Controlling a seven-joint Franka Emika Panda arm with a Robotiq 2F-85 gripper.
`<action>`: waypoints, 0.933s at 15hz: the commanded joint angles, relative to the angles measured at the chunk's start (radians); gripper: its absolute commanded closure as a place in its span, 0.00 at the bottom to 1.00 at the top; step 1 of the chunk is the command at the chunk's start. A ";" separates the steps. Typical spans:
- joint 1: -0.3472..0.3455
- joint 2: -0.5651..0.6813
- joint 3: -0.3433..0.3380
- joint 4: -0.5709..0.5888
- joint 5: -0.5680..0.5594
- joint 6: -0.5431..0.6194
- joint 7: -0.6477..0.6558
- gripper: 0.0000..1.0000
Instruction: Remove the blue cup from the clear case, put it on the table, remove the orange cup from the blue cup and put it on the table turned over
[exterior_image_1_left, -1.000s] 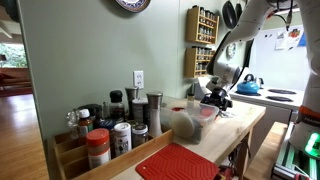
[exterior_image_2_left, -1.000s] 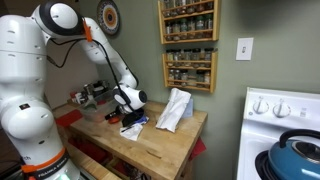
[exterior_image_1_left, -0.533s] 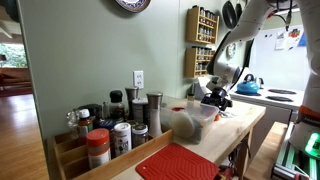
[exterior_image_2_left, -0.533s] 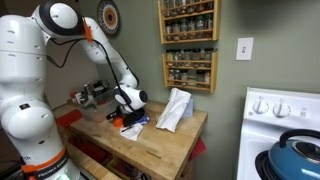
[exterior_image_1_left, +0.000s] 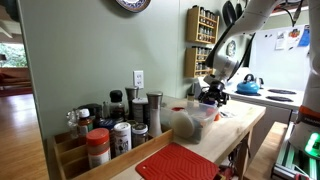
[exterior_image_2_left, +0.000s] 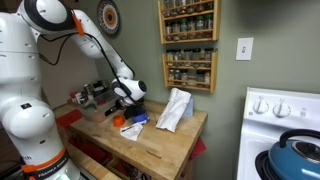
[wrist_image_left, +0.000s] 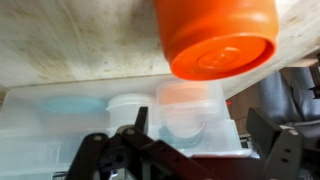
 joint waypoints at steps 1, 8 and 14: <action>0.017 -0.121 0.005 -0.040 -0.101 0.049 0.110 0.00; 0.047 -0.358 0.055 -0.098 -0.266 0.268 0.446 0.00; 0.009 -0.488 0.149 -0.146 -0.441 0.413 0.880 0.00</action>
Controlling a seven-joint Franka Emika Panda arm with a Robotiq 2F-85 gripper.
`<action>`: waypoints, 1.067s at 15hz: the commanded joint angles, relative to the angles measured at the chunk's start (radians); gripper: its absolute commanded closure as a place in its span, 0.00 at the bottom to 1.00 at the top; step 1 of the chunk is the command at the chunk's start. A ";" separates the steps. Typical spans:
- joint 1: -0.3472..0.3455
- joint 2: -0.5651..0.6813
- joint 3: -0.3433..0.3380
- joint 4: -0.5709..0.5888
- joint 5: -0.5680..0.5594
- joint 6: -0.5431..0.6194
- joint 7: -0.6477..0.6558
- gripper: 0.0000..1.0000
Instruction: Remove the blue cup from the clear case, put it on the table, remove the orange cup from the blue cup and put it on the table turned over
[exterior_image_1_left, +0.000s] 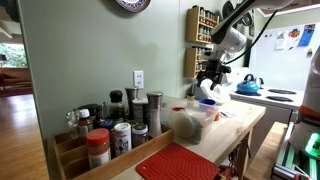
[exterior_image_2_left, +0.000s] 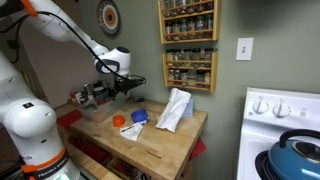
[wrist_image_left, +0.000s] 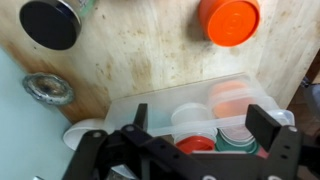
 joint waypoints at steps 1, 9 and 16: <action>-0.063 -0.104 0.089 -0.072 -0.139 0.058 0.271 0.00; -0.215 -0.244 0.276 -0.073 -0.419 -0.077 0.868 0.00; 0.008 -0.237 0.069 -0.039 -0.596 -0.193 1.150 0.00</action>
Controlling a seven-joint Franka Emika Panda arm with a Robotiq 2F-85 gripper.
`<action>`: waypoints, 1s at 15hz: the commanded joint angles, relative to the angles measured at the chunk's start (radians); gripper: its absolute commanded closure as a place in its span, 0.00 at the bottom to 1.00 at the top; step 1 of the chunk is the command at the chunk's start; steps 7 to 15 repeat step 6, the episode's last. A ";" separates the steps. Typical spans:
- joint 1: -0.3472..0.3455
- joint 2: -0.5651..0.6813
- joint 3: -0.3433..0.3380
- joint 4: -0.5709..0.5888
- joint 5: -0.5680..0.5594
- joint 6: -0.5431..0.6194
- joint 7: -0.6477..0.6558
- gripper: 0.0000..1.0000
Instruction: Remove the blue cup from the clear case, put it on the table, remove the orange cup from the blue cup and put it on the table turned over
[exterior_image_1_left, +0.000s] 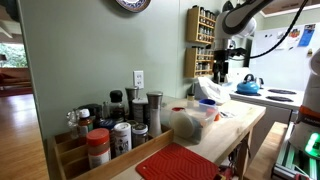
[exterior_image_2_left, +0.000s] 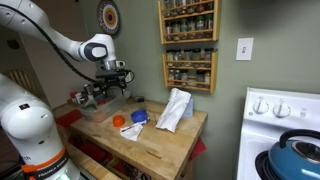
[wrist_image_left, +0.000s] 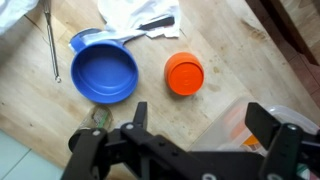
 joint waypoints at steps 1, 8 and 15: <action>0.104 0.005 -0.101 0.003 -0.054 -0.003 0.047 0.00; 0.130 0.006 -0.131 0.003 -0.055 -0.004 0.041 0.00; 0.130 0.006 -0.131 0.003 -0.055 -0.004 0.041 0.00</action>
